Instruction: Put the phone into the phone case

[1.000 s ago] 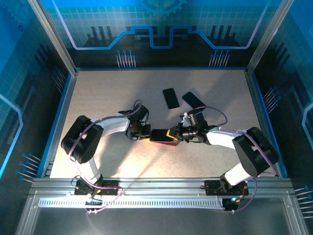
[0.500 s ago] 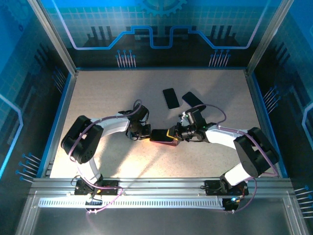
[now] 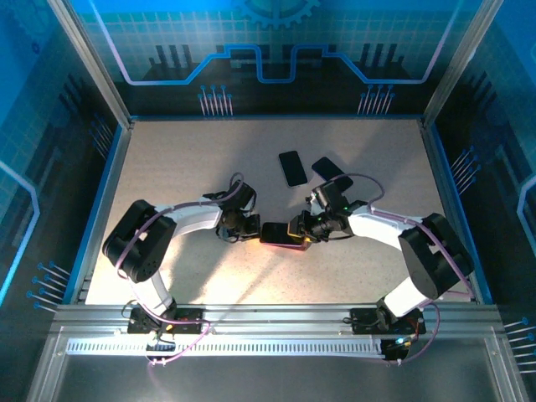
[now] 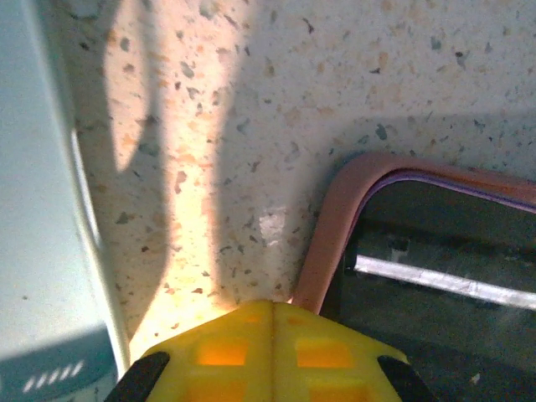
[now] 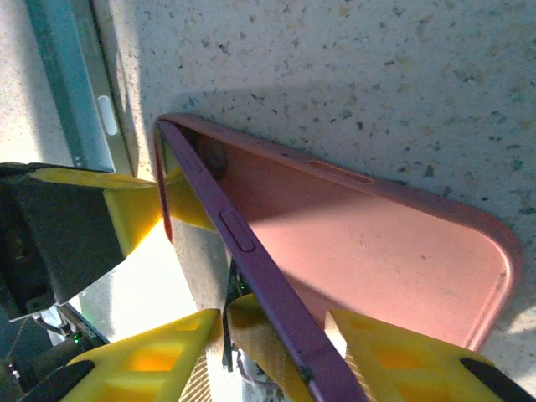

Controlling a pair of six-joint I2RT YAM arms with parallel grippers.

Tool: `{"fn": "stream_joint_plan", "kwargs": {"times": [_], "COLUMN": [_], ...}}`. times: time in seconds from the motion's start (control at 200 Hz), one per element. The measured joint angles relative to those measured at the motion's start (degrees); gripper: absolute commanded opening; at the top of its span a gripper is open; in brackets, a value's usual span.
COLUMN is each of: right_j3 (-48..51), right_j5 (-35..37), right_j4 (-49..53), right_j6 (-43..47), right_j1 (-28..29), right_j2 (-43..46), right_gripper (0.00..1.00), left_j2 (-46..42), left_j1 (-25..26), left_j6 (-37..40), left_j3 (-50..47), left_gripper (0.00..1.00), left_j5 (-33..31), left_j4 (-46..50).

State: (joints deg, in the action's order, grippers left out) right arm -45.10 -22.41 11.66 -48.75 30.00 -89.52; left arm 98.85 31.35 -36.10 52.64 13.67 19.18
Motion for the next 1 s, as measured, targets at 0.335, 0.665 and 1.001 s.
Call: {"fn": "stream_joint_plan", "kwargs": {"times": [0.335,0.665,1.001], "right_j3": [-3.4,-6.9,-9.3], "right_j5": [1.0,1.5,2.5], "right_j4": [5.1,8.7,11.7], "right_j6": [3.2,5.4,7.5], "right_j1": [0.1,0.0,-0.1], "right_j2": [-2.2,-4.9,-7.8], "right_gripper": [0.56,0.62,0.70], "left_j2": [-1.4,-1.7,-1.8], "left_j1": [0.2,0.3,1.2], "left_j6": [-1.5,-3.0,-4.1], "left_j3": [-1.8,-2.8,-2.9], "left_gripper": [0.07,0.07,0.07], "left_j5": [1.5,2.3,2.3], "left_j4": [-1.6,-3.0,-3.2]}}
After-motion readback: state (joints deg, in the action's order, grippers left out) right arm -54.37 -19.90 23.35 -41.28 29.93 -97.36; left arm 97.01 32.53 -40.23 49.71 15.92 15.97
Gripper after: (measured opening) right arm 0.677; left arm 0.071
